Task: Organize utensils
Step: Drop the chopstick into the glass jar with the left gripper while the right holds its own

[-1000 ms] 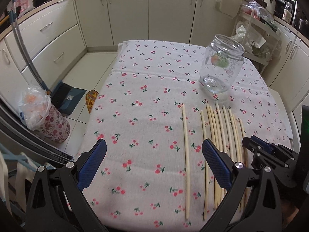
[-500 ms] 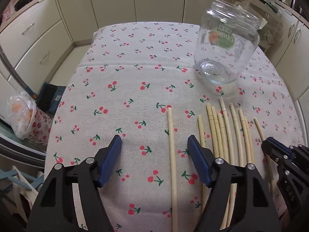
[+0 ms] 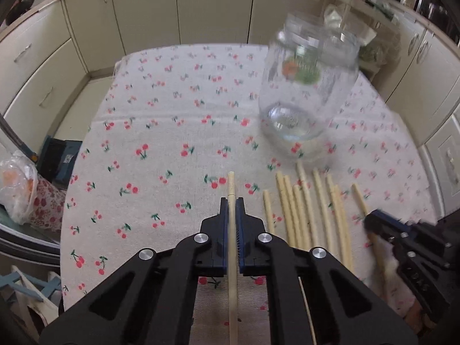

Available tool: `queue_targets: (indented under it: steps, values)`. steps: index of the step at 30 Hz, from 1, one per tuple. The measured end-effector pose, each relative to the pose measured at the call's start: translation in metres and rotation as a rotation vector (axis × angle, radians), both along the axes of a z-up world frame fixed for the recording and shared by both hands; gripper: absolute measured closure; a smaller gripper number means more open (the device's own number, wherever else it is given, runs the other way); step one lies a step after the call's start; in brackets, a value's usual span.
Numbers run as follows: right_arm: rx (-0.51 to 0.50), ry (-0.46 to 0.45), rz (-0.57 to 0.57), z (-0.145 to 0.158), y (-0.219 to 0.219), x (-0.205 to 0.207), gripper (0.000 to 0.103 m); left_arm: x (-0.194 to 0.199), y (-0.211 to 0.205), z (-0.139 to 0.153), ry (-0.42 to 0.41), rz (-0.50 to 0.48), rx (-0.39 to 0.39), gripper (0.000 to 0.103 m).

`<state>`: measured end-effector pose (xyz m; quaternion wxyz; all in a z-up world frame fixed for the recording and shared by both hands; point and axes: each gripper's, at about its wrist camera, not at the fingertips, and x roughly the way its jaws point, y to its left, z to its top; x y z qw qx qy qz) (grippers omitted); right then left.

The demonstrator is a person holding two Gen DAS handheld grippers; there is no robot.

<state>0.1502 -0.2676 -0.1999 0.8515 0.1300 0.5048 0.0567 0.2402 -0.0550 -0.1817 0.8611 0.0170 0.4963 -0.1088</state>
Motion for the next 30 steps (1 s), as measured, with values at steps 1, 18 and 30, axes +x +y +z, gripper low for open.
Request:
queue_targets:
  steps: [1,18,30]
  values:
    - [0.027,-0.011,-0.01,0.001,-0.003,-0.002,0.097,0.001,0.003,0.009,-0.017,0.006,-0.025,0.098]
    - [0.234,-0.133,-0.124,-0.001,-0.027,-0.01,0.097,0.049,0.007,0.151,-0.37,0.006,-0.426,0.098]
    - [0.264,-0.139,-0.131,-0.003,-0.031,-0.011,0.097,0.086,-0.031,0.185,-0.718,0.181,-0.427,0.098]
